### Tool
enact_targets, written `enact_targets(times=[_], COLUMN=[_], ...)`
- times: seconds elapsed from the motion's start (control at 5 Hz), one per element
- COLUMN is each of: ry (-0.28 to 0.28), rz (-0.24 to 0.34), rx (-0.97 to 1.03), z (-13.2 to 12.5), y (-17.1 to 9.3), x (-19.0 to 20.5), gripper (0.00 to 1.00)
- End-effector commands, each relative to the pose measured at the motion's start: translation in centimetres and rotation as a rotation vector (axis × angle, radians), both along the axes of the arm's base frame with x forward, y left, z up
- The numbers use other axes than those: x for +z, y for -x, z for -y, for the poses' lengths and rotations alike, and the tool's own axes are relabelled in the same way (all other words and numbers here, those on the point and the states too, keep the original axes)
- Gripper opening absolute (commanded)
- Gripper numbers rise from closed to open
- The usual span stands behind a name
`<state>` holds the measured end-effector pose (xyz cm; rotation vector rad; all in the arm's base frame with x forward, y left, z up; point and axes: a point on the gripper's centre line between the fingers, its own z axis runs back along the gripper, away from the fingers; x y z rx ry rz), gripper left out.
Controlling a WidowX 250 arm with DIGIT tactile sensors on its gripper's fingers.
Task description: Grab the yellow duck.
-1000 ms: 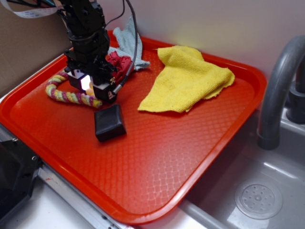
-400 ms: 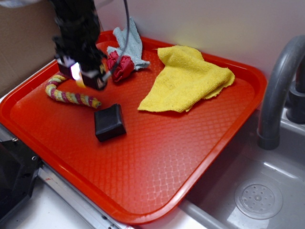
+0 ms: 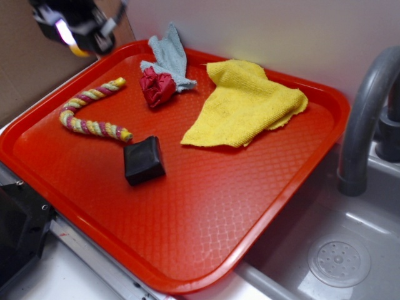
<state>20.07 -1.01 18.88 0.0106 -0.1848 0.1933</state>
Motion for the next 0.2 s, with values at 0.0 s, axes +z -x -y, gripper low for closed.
enact_targets(times=[0.0], ry=[0.072], rz=[0.037], rx=[-0.025], z=[-1.59], y=[-0.3], x=[3.24], gripper=[0.0])
